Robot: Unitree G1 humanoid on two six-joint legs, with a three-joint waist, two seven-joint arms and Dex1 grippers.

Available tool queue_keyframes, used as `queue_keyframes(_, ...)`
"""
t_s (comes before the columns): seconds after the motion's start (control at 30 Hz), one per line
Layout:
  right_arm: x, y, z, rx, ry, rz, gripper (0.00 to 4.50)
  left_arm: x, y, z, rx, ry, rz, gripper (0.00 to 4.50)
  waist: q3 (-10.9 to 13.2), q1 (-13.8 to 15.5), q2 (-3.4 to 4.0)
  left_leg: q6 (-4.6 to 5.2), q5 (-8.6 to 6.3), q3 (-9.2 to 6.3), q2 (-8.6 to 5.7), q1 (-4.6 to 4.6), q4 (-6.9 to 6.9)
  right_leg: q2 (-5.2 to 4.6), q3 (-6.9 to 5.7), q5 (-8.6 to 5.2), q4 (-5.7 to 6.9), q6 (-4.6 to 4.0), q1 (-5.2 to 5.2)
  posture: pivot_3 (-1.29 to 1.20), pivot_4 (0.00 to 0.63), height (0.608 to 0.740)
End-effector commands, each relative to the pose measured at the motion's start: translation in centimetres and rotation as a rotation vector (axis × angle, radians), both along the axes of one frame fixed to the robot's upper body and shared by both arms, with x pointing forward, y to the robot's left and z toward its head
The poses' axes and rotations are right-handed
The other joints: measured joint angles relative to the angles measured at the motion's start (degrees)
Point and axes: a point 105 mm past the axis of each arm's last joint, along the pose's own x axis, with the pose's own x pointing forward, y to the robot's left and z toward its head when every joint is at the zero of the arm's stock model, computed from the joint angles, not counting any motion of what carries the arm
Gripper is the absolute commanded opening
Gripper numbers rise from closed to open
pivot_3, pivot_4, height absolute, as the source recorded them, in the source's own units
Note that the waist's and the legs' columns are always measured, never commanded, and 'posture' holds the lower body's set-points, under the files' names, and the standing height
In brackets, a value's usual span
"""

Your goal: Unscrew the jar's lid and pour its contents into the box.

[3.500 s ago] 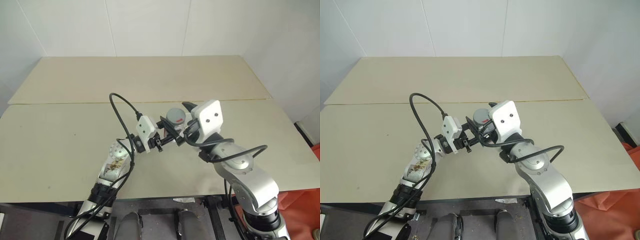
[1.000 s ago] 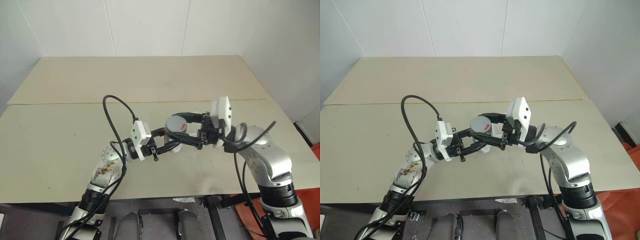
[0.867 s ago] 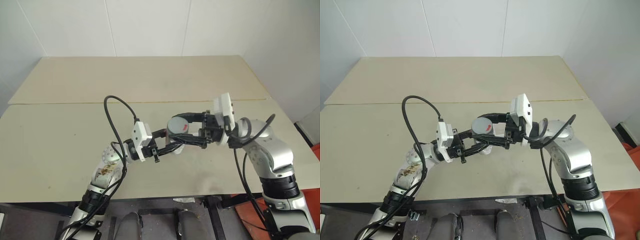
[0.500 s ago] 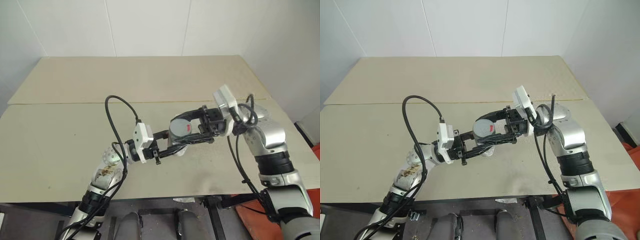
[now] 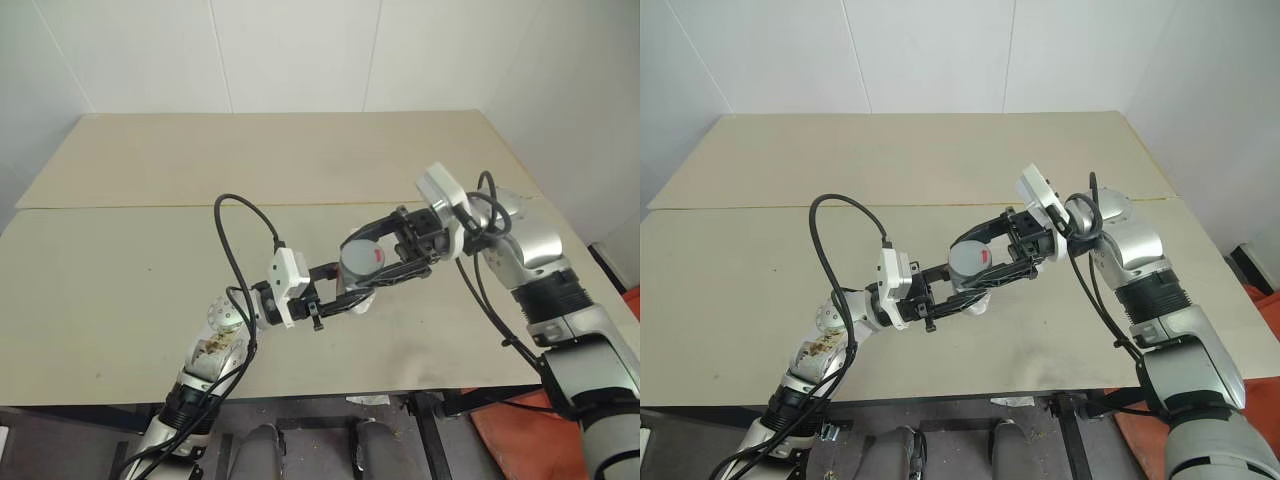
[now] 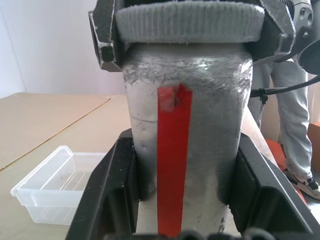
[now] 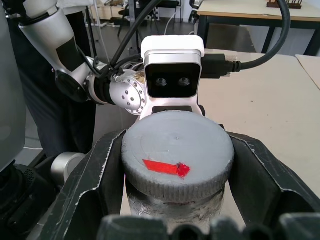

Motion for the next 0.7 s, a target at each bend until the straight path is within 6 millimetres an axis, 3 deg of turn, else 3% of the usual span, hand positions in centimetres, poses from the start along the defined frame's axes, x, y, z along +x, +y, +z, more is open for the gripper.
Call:
queue_keyframes(0.03, -0.4, -0.3, 1.2, 0.023, -0.040, 0.056, 2.92, -1.6, -1.5, 1.3, -0.005, -0.071, -0.087, 1.94, 0.0, 0.0, 0.00, 0.00, 0.00, 0.00, 0.00, -0.01, 0.00, 0.00, 0.00, 0.00, 0.00, 0.00, 0.00, 0.00, 0.150, 0.740)
queue_keyframes(0.2, -0.5, -1.2, 1.8, 0.060, -0.046, 0.044, 4.39, -1.6, -1.4, 1.1, -0.010, -0.064, -0.080, 1.94, 0.0, 0.1, 0.00, 0.00, 0.00, 0.00, 0.00, -0.02, 0.00, -0.01, 0.00, 0.01, -0.01, -0.01, 0.00, 0.00, 0.150, 0.740)
queue_keyframes(0.7, -1.5, -5.7, 2.4, 0.125, -0.107, -0.098, 4.45, -1.1, -1.1, 1.3, -0.024, -0.064, -0.089, 1.94, 0.0, 0.2, 0.00, 0.00, 0.00, 0.00, -0.01, 0.01, 0.02, 0.00, 0.00, 0.01, 0.03, -0.01, 0.01, 0.00, 0.150, 0.740)
